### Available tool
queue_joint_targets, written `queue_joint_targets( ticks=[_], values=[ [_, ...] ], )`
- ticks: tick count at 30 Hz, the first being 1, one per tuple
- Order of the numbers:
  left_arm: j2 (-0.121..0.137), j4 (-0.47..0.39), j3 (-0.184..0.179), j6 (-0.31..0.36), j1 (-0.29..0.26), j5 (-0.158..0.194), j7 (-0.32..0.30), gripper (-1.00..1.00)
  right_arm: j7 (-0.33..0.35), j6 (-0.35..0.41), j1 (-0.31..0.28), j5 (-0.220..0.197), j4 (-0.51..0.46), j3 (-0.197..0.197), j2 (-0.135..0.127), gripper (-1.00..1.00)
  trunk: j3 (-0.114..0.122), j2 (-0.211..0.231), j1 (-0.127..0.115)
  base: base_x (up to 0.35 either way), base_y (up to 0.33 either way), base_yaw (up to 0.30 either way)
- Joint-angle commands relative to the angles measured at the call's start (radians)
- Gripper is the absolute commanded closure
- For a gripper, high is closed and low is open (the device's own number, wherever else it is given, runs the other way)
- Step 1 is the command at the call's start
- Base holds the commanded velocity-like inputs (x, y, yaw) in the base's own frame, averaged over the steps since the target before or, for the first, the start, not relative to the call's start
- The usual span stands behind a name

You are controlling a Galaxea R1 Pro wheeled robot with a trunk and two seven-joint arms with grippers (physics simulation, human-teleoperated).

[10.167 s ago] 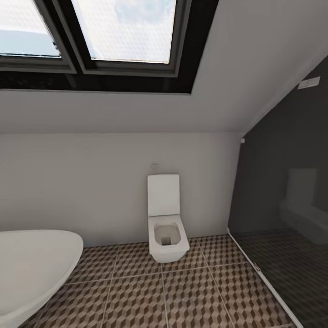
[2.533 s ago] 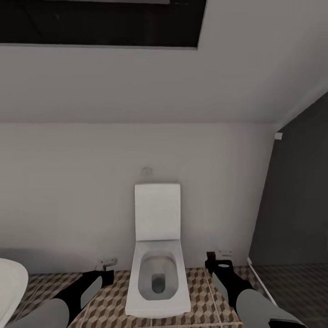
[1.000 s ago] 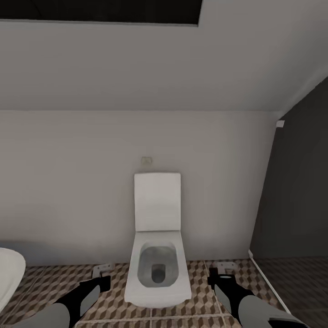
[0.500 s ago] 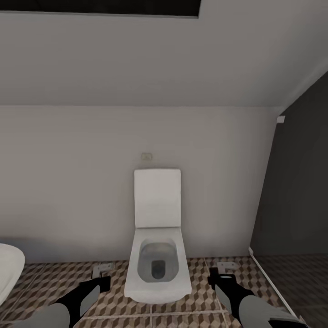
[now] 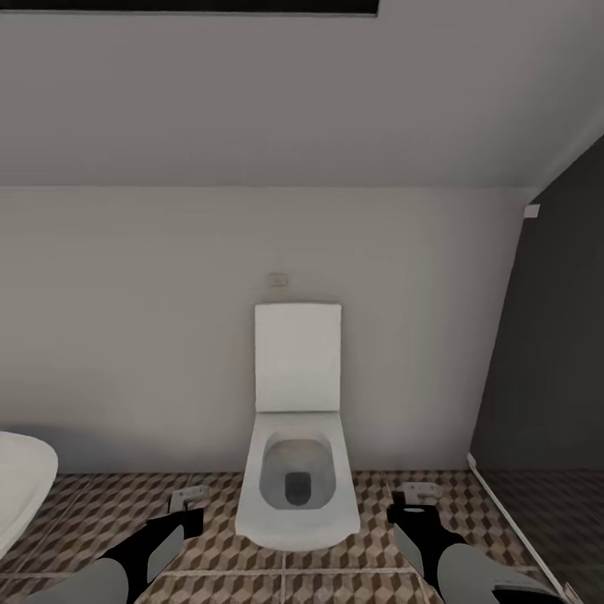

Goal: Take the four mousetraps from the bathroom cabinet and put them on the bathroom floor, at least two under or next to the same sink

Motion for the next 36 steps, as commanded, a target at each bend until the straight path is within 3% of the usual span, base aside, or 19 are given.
queue_joint_targets(
  ticks=[1, 30, 36],
  values=[
    [0.001, -0.004, -0.008, 0.006, 0.000, 0.004, 0.007, 1.00, -0.003, 0.007, 0.000, 0.009, -0.002, -0.007, 0.000, 1.00, -0.004, -0.008, 0.004, 0.000, 0.000, 0.088],
    [0.000, -0.004, -0.010, 0.007, 0.000, 0.008, 0.007, 1.00, 0.010, 0.003, 0.000, 0.013, -0.002, -0.009, -0.014, 1.00, -0.095, -0.211, 0.115, 0.000, 0.000, 0.008],
    [0.000, -0.004, -0.010, 0.008, 0.000, 0.008, 0.006, 1.00, 0.091, 0.002, 0.000, 0.016, -0.001, -0.008, -0.017, 1.00, -0.114, -0.253, 0.138, 0.000, 0.000, 0.000]
  ],
)
